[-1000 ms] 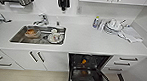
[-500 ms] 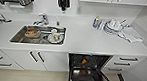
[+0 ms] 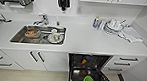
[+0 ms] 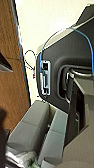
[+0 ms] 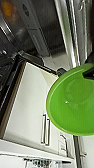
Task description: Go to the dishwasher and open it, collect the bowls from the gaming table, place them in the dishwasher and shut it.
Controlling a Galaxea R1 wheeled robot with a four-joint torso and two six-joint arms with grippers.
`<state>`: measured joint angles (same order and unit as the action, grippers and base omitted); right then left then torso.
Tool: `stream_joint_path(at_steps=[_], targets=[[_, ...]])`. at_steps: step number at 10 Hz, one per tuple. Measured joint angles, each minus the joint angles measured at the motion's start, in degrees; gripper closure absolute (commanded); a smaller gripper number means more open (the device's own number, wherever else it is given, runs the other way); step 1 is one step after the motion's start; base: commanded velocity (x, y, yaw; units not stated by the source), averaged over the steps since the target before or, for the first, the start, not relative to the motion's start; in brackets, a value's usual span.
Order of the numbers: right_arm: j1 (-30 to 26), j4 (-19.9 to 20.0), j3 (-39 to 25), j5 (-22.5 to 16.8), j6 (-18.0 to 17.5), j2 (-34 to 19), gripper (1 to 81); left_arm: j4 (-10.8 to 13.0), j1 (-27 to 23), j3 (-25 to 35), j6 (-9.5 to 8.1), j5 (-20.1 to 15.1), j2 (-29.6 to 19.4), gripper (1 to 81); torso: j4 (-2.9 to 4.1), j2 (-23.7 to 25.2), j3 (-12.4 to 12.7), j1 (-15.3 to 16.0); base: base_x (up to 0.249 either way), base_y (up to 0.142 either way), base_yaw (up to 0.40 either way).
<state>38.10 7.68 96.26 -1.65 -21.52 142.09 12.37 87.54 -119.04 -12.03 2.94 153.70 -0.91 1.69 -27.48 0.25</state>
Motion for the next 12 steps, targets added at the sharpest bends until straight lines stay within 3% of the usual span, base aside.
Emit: stream_joint_path(at_steps=[2, 5, 6, 10, 12], targets=[[-1.2, 4.0, 5.6, -2.4, 0.0, 2.6, 81.1, 0.5, 1.4, -4.9, 0.05, -3.1, 5.2, 1.0, 0.0, 0.0, 0.0, 0.0, 0.0, 0.0, 0.0], [-7.0, 11.0, 11.7, -4.6, -0.1, 3.9, 81.1, 1.1, 2.4, -8.7, 0.11, -5.2, 7.8, 1.0, 0.0, 0.0, 0.0, 0.0, 0.0, 0.0, 0.0], [-8.7, 12.9, 13.1, -5.2, 0.0, 4.0, 1.0, 1.2, 2.6, -8.7, 0.21, -5.7, 7.8, 1.0, 0.0, 0.0, 0.0, 0.0, 0.0, 0.0, 0.0], [-11.4, 16.0, 14.3, -8.3, -0.2, 1.1, 1.0, 1.4, 2.5, -10.5, 0.24, -5.7, 8.9, 1.0, 0.0, 0.0, 0.0, 0.0, 0.0, 0.0, 0.0], [-11.6, 15.9, 13.0, -13.8, -0.1, -3.6, 1.0, 1.4, 2.5, -13.5, 0.24, -5.5, 10.2, 1.0, 0.0, 0.0, 0.0, 0.0, 0.0, 0.0, 0.0]])
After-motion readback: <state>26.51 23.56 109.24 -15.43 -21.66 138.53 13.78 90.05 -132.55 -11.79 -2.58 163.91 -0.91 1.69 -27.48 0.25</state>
